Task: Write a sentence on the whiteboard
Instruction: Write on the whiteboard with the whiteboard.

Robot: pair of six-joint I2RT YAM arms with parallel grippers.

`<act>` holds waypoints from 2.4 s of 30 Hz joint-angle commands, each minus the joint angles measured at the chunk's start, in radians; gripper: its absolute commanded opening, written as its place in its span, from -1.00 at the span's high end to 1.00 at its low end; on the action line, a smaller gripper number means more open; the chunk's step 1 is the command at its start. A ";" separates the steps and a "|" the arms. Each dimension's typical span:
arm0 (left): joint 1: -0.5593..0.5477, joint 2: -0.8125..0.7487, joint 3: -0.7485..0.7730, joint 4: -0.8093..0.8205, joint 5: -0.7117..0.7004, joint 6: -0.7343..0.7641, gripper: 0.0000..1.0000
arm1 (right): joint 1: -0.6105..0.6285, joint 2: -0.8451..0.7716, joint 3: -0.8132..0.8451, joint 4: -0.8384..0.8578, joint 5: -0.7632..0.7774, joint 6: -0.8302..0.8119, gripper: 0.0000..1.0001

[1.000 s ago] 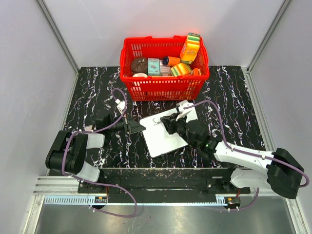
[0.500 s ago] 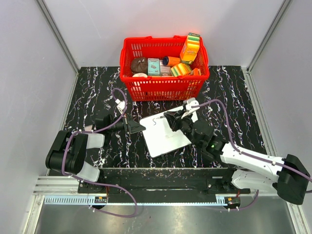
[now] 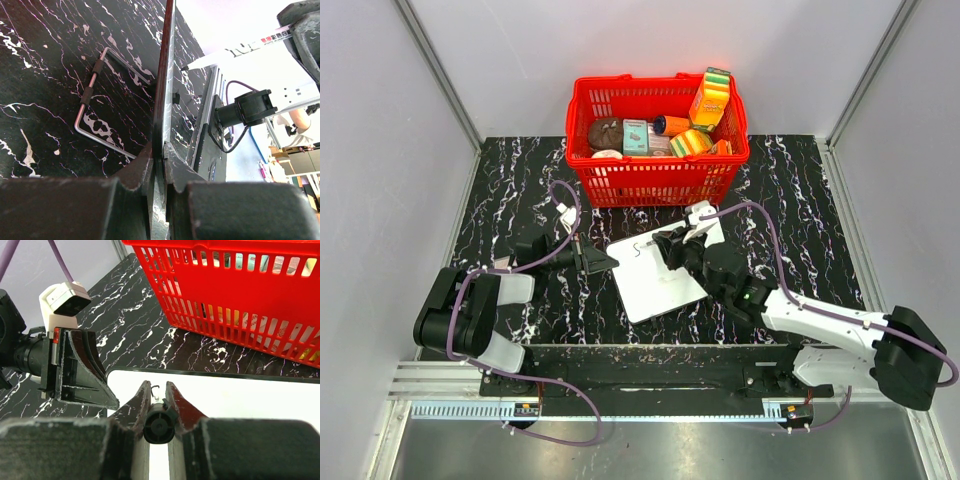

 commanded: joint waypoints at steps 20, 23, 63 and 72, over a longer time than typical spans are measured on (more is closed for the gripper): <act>0.000 0.014 0.022 0.050 0.010 0.065 1.00 | -0.002 0.047 0.032 0.019 0.094 -0.006 1.00; 0.000 0.014 0.021 0.050 0.011 0.065 1.00 | -0.002 0.047 0.030 0.010 0.115 -0.006 1.00; 0.000 0.019 0.024 0.051 0.010 0.065 1.00 | -0.011 0.027 0.049 0.051 0.083 0.009 1.00; 0.000 0.019 0.024 0.051 0.011 0.063 1.00 | -0.009 0.027 0.045 0.086 0.075 0.017 1.00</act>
